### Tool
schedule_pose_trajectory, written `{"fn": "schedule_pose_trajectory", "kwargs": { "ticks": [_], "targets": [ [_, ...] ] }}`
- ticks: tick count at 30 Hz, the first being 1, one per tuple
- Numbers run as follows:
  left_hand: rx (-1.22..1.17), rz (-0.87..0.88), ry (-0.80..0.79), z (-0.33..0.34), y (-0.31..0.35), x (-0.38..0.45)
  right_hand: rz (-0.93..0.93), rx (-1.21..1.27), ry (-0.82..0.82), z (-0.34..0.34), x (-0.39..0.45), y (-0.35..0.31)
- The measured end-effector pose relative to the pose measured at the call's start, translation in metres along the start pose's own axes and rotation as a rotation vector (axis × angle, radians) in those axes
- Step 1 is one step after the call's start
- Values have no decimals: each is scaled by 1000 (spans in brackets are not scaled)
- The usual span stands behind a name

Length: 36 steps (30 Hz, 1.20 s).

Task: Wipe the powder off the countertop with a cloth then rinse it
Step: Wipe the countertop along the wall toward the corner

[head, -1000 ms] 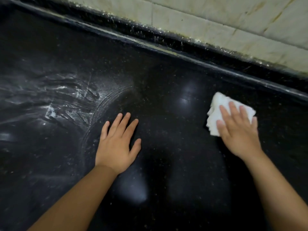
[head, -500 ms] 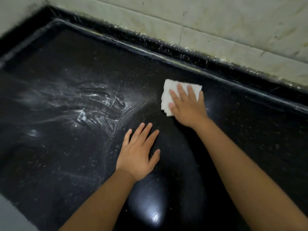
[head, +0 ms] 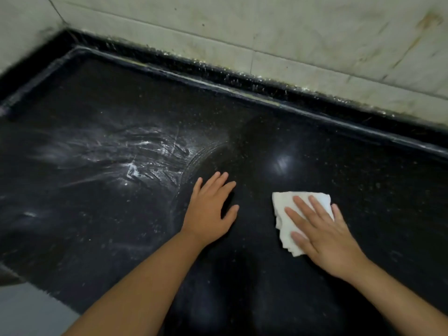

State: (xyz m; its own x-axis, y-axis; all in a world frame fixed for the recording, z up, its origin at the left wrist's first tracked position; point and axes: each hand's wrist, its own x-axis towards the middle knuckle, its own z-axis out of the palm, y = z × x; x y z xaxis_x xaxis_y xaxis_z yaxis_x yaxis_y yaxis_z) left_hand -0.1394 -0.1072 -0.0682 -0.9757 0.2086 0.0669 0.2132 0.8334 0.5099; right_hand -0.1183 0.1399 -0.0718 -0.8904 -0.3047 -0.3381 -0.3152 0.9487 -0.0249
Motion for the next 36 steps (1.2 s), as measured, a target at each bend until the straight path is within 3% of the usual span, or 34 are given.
{"fn": "schedule_pose_trajectory", "kwargs": {
  "ticks": [2,4,6,9,14,17,20,26,29,33,36],
  "targets": [
    [-33,50,57,-18,-6,-4,32,-23,31,-19,27,-5],
    [-27,38,47,-37,-22,-16,189,107,47,-28,59,-13],
    [58,53,42,-54,-50,-38,340,204,27,-38,89,-34],
    [173,73,26,-72,-102,-77,398,269,47,-46,121,-78],
    [206,6,36,-95,-164,-116,227,230,20,-46,129,-173],
    [247,-44,38,-97,-182,-121,120,199,-36,-34,103,-226],
    [310,-32,2,-94,-188,-122,3,98,23,-10,59,-265],
    [301,-53,-50,-95,-187,-122,-30,80,-40,39,-67,-267],
    [288,-50,-77,-95,-188,-123,177,116,-117,31,-91,-233],
    [263,-51,-94,-96,-187,-123,586,265,-148,2,-38,-208],
    [236,-69,-99,-96,-186,-124,592,309,-104,-17,23,-232]
  ]
}}
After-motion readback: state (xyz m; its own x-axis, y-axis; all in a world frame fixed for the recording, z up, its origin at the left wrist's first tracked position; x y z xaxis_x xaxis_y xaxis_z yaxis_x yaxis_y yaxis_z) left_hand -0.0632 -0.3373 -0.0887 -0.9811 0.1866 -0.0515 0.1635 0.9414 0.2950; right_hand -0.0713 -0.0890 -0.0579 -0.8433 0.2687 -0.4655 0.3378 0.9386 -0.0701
